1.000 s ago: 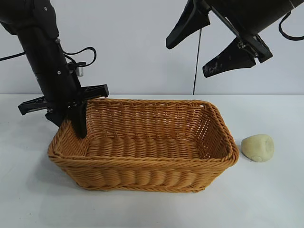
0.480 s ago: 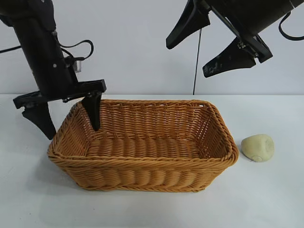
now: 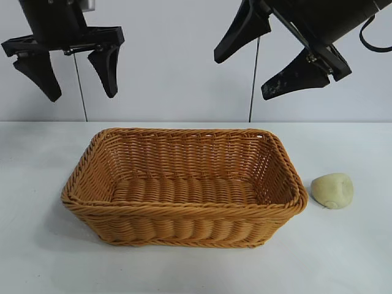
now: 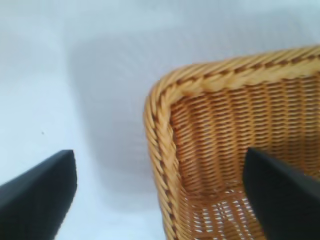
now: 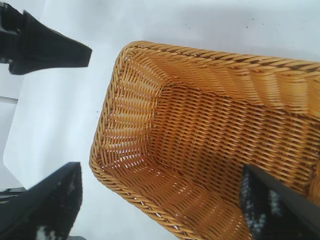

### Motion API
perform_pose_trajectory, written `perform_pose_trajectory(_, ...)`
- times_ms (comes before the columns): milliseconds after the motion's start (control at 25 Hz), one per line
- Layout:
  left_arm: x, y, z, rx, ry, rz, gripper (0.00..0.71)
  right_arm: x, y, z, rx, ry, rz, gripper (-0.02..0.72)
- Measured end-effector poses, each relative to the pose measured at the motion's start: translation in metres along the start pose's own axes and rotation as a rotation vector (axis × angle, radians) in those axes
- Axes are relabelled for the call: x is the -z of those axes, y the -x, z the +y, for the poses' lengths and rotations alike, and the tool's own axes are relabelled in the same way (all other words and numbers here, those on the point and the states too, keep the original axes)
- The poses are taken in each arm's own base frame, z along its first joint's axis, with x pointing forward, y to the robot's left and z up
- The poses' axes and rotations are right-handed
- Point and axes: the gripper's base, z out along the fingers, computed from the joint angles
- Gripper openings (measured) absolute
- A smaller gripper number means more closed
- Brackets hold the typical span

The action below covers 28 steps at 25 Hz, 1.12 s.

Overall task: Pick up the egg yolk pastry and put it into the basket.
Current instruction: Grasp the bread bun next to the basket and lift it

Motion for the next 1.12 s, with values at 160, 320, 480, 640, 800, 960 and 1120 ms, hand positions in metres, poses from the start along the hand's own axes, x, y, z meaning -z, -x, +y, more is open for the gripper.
perform_pose_trajectory(160, 0.002, 0.002, 0.018, 0.025, 0.037, -0.004, 0.694, 0.0, 0.0, 0.0, 0.0, 0.0, 0.0, 0.591)
perform_pose_trajectory(320, 0.007, 0.005, 0.058, 0.097, 0.077, -0.016, 0.694, 0.0, 0.0, 0.0, 0.0, 0.0, 0.0, 0.591)
perform_pose_trajectory(480, 0.013, 0.004, 0.096, 0.166, 0.109, -0.025, 0.694, 0.0, 0.0, 0.0, 0.0, 0.0, 0.0, 0.591)
perform_pose_trajectory(640, 0.015, 0.003, 0.109, 0.191, 0.119, -0.028, 0.694, 0.0, 0.0, 0.0, 0.0, 0.0, 0.0, 0.591)
perform_pose_trajectory(800, 0.019, -0.007, 0.104, 0.169, 0.11, -0.012, 0.694, 0.0, 0.0, 0.0, 0.0, 0.0, 0.0, 0.591)
perform_pose_trajectory(960, 0.03, -0.029, 0.1, 0.157, 0.109, 0.013, 0.694, 0.0, -0.001, 0.0, 0.001, 0.001, 0.006, 0.591)
perform_pose_trajectory(1120, 0.054, -0.07, 0.093, 0.153, 0.115, 0.024, 0.694, 0.0, -0.001, 0.0, 0.002, 0.001, 0.008, 0.591)
